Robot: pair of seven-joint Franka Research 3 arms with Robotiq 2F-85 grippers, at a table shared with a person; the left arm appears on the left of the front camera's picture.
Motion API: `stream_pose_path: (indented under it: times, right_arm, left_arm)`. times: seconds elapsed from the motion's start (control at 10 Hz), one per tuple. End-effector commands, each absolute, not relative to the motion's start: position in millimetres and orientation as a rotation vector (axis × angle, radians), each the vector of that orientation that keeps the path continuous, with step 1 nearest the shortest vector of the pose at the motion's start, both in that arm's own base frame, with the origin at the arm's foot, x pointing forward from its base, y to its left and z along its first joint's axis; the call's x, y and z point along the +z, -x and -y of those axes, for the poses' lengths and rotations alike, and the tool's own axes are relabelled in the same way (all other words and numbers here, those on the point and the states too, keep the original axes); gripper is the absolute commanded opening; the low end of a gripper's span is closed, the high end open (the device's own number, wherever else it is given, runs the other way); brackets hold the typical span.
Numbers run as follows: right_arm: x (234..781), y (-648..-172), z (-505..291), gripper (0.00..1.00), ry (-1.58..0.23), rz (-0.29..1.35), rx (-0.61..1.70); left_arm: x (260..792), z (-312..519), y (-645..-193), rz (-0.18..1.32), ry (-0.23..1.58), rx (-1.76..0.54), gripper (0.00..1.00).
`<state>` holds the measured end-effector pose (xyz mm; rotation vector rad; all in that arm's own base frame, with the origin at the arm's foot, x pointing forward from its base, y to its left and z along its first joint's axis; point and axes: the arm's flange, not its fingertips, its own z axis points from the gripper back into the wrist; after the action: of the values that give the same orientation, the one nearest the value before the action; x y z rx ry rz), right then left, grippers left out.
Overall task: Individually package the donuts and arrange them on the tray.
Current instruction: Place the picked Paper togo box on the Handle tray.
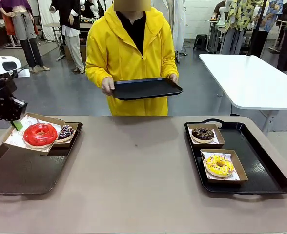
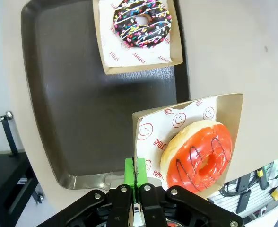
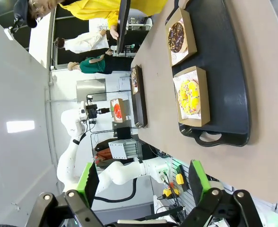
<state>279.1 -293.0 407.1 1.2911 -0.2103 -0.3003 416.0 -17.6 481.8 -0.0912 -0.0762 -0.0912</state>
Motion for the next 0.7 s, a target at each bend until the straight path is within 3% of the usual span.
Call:
stream_pose_path:
  times: [0.0, 0.6]
  right_arm:
    - [407.9, -278.7, 293.4, 1.00, -1.298, 0.211, -0.303]
    - [407.9, -278.7, 293.4, 1.00, -1.298, 0.211, -0.303]
  left_arm:
    - [481.7, 40.2, -416.8, 0.071, 0.056, -0.103, 0.01]
    - [480.0, 19.9, -415.0, 0.071, 0.085, -0.092, 0.01]
